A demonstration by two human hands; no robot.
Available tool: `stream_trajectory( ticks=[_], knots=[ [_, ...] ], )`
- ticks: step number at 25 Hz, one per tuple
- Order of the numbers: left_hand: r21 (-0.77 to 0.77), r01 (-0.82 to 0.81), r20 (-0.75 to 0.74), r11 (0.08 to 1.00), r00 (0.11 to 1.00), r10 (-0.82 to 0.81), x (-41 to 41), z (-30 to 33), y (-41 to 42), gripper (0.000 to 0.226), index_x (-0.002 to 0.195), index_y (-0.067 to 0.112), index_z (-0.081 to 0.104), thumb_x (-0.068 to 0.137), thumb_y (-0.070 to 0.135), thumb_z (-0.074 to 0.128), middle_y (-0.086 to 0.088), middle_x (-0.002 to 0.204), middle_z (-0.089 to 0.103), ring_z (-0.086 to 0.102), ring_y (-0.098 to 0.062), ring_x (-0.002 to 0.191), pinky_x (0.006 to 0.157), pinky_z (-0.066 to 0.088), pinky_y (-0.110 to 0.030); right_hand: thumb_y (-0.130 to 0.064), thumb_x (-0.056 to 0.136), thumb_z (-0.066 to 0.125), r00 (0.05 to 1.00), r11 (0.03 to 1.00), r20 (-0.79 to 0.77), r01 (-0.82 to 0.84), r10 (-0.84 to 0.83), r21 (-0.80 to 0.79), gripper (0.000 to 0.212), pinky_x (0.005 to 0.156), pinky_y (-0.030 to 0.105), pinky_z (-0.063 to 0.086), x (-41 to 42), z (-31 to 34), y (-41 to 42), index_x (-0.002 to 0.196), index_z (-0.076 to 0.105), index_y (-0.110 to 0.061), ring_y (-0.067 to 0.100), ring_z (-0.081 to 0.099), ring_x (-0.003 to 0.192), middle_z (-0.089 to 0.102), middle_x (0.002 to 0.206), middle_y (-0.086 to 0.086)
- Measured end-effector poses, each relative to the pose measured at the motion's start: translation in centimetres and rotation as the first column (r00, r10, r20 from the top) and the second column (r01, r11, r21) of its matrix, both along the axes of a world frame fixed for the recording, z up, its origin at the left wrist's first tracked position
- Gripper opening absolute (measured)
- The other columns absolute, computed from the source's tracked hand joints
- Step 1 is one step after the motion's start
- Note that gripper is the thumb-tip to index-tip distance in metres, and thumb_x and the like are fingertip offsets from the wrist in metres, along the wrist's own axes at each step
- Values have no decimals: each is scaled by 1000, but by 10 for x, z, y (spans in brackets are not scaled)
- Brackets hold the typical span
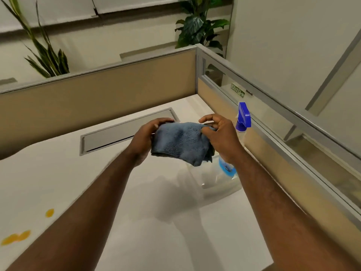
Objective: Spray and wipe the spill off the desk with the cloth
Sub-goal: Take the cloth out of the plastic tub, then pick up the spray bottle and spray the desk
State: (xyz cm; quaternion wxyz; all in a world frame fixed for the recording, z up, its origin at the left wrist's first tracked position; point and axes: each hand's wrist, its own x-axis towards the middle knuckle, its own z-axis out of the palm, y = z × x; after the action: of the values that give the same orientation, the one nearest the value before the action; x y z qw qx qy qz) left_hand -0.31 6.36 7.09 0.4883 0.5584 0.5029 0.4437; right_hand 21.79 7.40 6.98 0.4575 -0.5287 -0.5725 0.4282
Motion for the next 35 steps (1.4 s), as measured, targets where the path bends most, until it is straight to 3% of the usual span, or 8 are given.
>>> stream_trajectory(
  ticks=[5,11,13,17,23,27,31,35],
  knots=[
    [-76,-73,17,994,997,75,-46,4,-41,51,102,23,73,83,-10,38,-2,100,74,58,-27,97,79,48,-35,5,85,52,913,920,-357,-298,197,-253,25,60,26,53,-25,4,13,79,69,-11,16,62,68,69,73,5],
    [-189,-3,267,982,962,55,-74,-10,-86,42,119,24,65,79,33,60,-1,118,67,61,-20,108,89,50,-37,-8,82,63,790,588,-571,-576,222,-568,38,104,55,43,-60,-17,5,118,62,5,41,59,113,60,122,28],
    [-221,7,334,975,940,69,-76,-16,-96,37,117,29,67,80,36,65,-3,118,69,66,-22,105,85,55,-38,-14,88,63,793,537,-573,-581,205,-612,41,98,58,48,-75,-25,-4,125,59,1,41,62,112,62,123,26],
    [-258,-174,296,950,922,249,-76,-34,-104,34,111,30,70,82,45,66,-7,122,69,64,-27,113,86,56,-45,-21,94,55,772,534,-627,-573,100,-621,34,63,45,61,-98,-39,-18,85,77,3,33,74,77,75,90,22],
    [-308,-214,381,927,865,326,-89,-44,-109,56,118,14,66,76,50,69,-10,114,73,68,-27,107,82,58,-38,-38,95,52,859,638,-496,-452,125,-623,38,85,49,57,-125,-48,-45,101,73,-7,34,70,92,72,106,18],
    [-305,-303,383,903,829,407,-99,-44,-104,55,115,16,68,77,55,68,-8,110,75,70,-27,103,86,57,-45,-62,95,31,966,828,-243,-207,88,-522,57,74,36,57,-132,-43,-58,100,66,-18,25,68,91,72,99,6],
    [-311,-397,383,864,779,496,-110,-43,-95,39,107,18,71,85,50,66,-5,103,77,72,-26,96,81,58,-43,-40,101,40,994,989,40,106,-102,-107,37,81,23,49,-131,-56,-69,114,61,-13,21,65,100,68,113,6],
    [-351,-554,279,754,707,650,-117,-45,-86,36,101,16,68,87,49,65,-10,106,73,68,-31,98,89,55,-50,-22,93,58,877,832,85,414,-474,370,30,80,19,49,-93,-65,-67,121,54,-11,18,58,97,62,111,10]
  ],
)
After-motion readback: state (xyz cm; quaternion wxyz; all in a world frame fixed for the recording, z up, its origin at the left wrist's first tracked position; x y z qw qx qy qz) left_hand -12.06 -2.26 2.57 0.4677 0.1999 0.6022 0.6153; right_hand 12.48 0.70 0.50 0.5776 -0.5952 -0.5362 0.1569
